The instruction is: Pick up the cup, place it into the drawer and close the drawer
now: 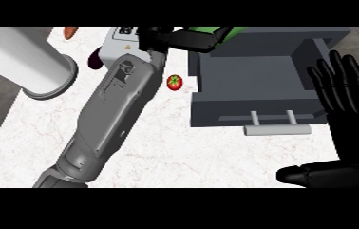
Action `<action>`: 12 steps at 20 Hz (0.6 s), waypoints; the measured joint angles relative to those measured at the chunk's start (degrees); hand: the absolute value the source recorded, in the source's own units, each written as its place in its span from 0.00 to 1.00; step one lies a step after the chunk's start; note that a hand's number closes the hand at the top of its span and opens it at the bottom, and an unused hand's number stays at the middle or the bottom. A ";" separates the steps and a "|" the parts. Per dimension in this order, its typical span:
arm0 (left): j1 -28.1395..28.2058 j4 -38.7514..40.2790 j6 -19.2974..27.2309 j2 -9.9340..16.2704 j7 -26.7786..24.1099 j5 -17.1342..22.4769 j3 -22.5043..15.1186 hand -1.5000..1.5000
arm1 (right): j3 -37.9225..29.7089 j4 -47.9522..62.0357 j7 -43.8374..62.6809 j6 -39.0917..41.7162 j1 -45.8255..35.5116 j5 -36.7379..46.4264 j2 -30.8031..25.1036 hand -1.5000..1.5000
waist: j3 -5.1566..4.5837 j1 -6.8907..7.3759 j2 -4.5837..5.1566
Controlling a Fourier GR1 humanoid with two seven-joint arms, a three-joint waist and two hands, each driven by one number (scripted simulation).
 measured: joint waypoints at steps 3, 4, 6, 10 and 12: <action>-3.52 5.27 1.38 -0.08 -1.31 1.84 -0.95 1.00 | -0.01 0.65 -0.94 0.29 0.39 0.27 0.11 0.00 | 0.01 -0.19 0.05; -4.72 6.33 2.66 -0.09 -1.23 2.99 -2.20 1.00 | 0.25 0.88 -1.41 0.50 0.69 0.41 0.27 0.00 | -0.01 -0.31 0.05; -6.28 10.43 3.02 -0.11 -3.34 4.27 -2.92 1.00 | -0.36 1.75 -1.21 0.78 -0.37 -0.21 -0.23 0.00 | 0.01 -0.53 0.15; -9.06 17.06 3.83 -0.13 -5.83 7.76 -5.23 1.00 | -0.68 1.92 -0.78 0.50 -1.23 -0.46 -0.33 0.00 | 0.00 -1.01 0.27; -10.30 19.53 4.55 -0.14 -6.61 9.90 -7.24 1.00 | -0.19 2.48 -1.15 0.45 -1.71 0.05 -0.11 0.00 | 0.02 -1.33 0.33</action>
